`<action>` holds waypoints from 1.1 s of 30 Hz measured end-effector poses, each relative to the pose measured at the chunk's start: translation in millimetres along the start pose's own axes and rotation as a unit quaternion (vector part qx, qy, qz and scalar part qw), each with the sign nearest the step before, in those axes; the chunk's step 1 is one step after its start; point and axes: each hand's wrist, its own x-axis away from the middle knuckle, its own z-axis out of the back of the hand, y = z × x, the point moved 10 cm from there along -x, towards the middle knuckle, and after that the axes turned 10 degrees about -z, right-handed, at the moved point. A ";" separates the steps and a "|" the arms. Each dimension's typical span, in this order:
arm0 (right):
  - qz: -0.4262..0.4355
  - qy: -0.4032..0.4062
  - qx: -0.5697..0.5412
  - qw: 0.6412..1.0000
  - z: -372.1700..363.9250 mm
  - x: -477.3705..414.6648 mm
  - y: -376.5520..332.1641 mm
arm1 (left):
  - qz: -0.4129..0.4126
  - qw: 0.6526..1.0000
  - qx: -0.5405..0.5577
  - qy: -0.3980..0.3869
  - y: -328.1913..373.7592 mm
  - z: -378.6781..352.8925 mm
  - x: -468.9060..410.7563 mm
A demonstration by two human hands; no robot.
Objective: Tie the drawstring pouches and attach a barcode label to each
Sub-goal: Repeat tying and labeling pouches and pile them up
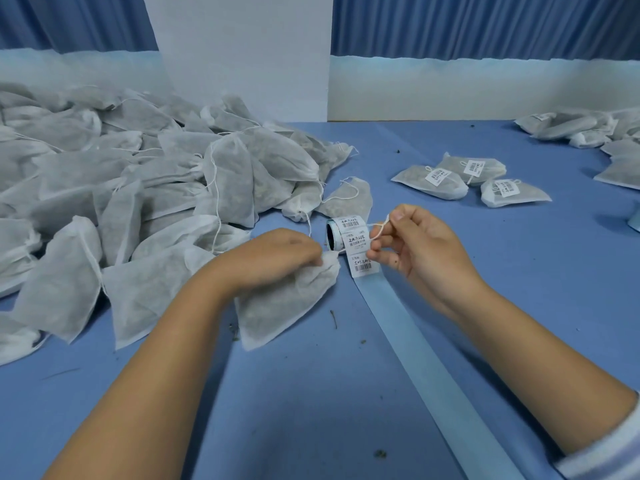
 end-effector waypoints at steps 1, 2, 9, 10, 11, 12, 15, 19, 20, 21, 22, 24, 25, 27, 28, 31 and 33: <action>0.009 0.007 0.020 1.000 0.5 0.6 -1.3 | -0.004 1.000 -0.006 0.021 -2.9 4.4 -1.5; 0.021 0.010 0.043 0.999 0.0 1.4 -2.9 | -0.011 0.999 -0.001 0.049 -4.3 9.2 -3.2; 0.170 -0.013 0.278 0.945 -22.7 18.9 -14.5 | -0.042 0.939 0.245 0.239 -3.3 23.1 -5.5; 0.191 -0.018 0.307 0.932 -27.4 22.3 -15.6 | -0.040 0.929 0.269 0.250 -3.3 22.4 -5.5; 0.205 -0.025 0.326 0.923 -31.6 24.8 -15.1 | -0.038 0.921 0.291 0.256 -3.1 21.3 -5.6; 0.210 -0.032 0.339 0.917 -34.8 26.0 -13.3 | -0.037 0.914 0.312 0.257 -3.2 19.5 -6.3; 0.210 -0.033 0.370 0.904 -36.9 25.0 -7.9 | -0.027 0.900 0.356 0.251 -4.0 16.0 -6.9; 0.206 -0.021 0.375 0.903 -31.1 21.5 -8.9 | -0.032 0.884 0.400 0.239 -3.3 12.5 -8.1; 0.206 -0.025 0.370 0.906 -30.7 21.1 -9.1 | -0.034 0.881 0.406 0.241 -4.1 12.6 -8.7; 0.205 -0.030 0.364 0.908 -30.6 20.5 -9.0 | -0.033 0.877 0.414 0.241 -4.1 12.4 -8.5; 0.204 -0.033 0.361 0.909 -30.3 20.1 -8.4 | -0.031 0.872 0.423 0.243 -4.6 12.0 -8.9; 0.205 -0.036 0.360 0.909 -29.6 19.3 -6.8 | -0.030 0.866 0.440 0.238 -3.9 10.3 -10.4; 0.206 -0.035 0.360 0.909 -29.3 19.3 -6.4 | -0.034 0.866 0.444 0.227 -1.3 8.8 -10.8; 0.209 -0.039 0.353 0.911 -29.8 19.9 -7.1 | -0.051 0.879 0.428 0.205 5.4 6.2 -10.7; 0.209 -0.046 0.350 0.912 -30.9 20.6 -7.2 | -0.060 0.893 0.401 0.196 7.2 4.8 -11.1; 0.201 -0.078 0.382 0.899 -37.4 21.4 -2.8 | -0.073 0.923 0.327 0.190 8.9 3.3 -9.5; 0.196 -0.083 0.411 0.886 -37.8 19.6 -0.4 | -0.065 0.929 0.301 0.205 3.7 8.2 -8.1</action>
